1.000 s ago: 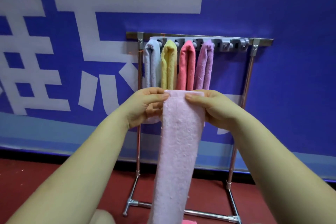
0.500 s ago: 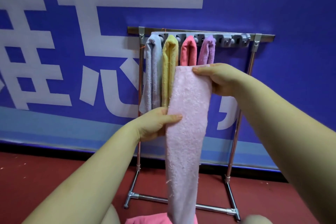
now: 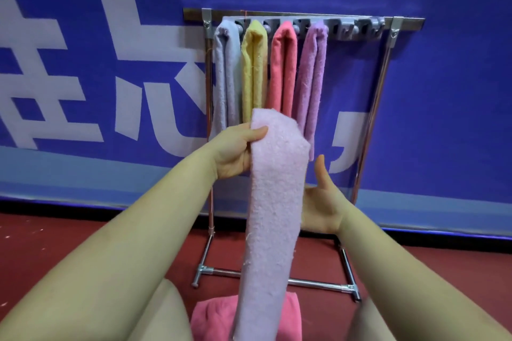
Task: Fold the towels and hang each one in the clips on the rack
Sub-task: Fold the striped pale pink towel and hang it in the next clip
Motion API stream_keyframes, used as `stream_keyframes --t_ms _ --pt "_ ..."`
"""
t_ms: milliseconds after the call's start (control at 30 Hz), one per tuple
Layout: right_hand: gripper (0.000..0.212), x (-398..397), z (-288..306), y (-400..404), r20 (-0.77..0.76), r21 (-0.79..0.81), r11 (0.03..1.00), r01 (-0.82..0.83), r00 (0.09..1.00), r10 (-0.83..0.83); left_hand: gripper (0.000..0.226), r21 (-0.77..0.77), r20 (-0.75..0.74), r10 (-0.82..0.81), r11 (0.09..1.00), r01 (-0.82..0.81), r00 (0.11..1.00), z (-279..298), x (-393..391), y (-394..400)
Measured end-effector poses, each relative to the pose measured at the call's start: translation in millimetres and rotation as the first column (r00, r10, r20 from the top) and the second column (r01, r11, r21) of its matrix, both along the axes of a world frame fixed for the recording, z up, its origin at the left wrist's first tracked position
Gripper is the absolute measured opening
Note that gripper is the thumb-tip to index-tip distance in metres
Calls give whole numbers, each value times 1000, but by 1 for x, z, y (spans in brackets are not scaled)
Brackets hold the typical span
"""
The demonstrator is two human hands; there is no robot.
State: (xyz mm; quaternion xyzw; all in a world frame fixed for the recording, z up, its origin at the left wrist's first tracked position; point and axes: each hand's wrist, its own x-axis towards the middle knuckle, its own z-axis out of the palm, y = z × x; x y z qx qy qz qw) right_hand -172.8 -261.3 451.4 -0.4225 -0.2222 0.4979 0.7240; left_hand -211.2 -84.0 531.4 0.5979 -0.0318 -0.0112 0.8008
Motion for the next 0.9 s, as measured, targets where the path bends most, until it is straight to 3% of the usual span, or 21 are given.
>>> stream_keyframes --t_ms 133,233,367,433,500,600,800,900 --pt "72 -11 -16 -3 92 -131 991 33 996 -21 35 10 -25 64 998 -63 998 6 5 11" --pt "60 -15 -6 -3 210 -97 995 11 978 9 35 64 -77 142 989 -137 987 7 8 20" --pt "57 -13 21 -3 235 -43 999 -1 972 11 33 73 -176 239 971 -229 955 -1 14 32" --pt "46 -13 37 -4 234 -43 999 32 972 -21 23 45 -205 242 970 -238 948 -9 15 31" --pt "24 -11 52 -3 246 -57 992 110 965 -93 25 4 -228 208 977 -213 951 -19 14 26" --pt "24 1 70 1 217 -93 963 254 949 -229 42 -59 -270 121 988 -142 955 -43 14 12" --pt "17 35 73 0 164 -253 823 509 861 -482 51 -28 -302 -36 999 29 953 -89 14 -13" --pt "18 45 69 -7 169 -327 768 551 833 -527 47 93 -235 -18 995 41 972 -98 8 -16"
